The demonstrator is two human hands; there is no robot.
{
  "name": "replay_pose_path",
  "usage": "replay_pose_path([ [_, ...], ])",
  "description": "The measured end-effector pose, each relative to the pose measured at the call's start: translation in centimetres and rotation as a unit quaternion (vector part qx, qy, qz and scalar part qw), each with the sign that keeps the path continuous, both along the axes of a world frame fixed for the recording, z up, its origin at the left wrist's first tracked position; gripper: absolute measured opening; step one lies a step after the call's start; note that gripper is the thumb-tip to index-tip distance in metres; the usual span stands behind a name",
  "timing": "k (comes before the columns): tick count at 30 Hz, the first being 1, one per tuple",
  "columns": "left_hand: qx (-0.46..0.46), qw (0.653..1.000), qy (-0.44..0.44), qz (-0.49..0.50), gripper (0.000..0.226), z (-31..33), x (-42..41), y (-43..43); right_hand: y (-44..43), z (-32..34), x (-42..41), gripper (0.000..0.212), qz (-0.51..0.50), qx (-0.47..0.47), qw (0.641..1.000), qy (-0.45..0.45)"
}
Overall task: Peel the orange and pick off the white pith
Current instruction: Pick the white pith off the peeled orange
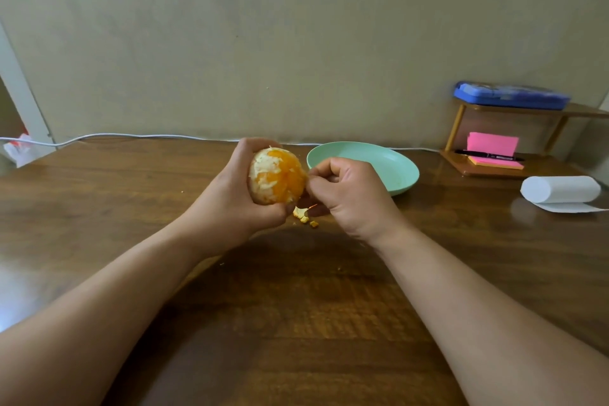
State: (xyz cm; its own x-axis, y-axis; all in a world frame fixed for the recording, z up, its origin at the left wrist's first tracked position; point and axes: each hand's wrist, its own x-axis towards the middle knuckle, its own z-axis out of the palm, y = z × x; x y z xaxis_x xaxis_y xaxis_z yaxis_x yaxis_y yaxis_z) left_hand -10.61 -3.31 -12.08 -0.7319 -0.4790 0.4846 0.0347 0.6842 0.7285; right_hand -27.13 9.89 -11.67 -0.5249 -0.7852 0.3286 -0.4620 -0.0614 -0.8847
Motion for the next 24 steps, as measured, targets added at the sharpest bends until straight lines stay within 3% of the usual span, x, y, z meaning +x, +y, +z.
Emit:
replay_pose_path([
  [8,0.198,0.975,-0.003,-0.102,0.088,0.2,0.1,-1.0,0.3,0.2,-0.2,0.008,0.068,-0.01,0.993,-0.099],
  [15,0.336,0.926,0.046,-0.167,0.085,0.1,-0.1,-1.4,0.4,0.3,-0.3,0.01,0.101,-0.011,0.981,-0.162],
  [17,0.358,0.917,0.05,-0.169,0.088,0.1,-0.1,-1.4,0.3,0.1,-0.1,0.015,0.087,-0.005,0.986,-0.146],
  [19,0.363,0.917,0.044,-0.157,0.093,0.1,0.0,-1.4,0.2,-0.2,0.0,0.014,0.048,0.006,0.997,-0.064],
  [21,0.349,0.927,0.024,-0.137,0.097,0.1,0.0,-1.4,0.0,-0.3,0.1,0.004,0.012,0.011,1.0,0.018],
  [24,0.311,0.945,-0.004,-0.105,0.098,0.0,-0.1,-1.3,-0.3,-0.5,-0.1,0.003,-0.012,0.018,0.999,0.046],
])
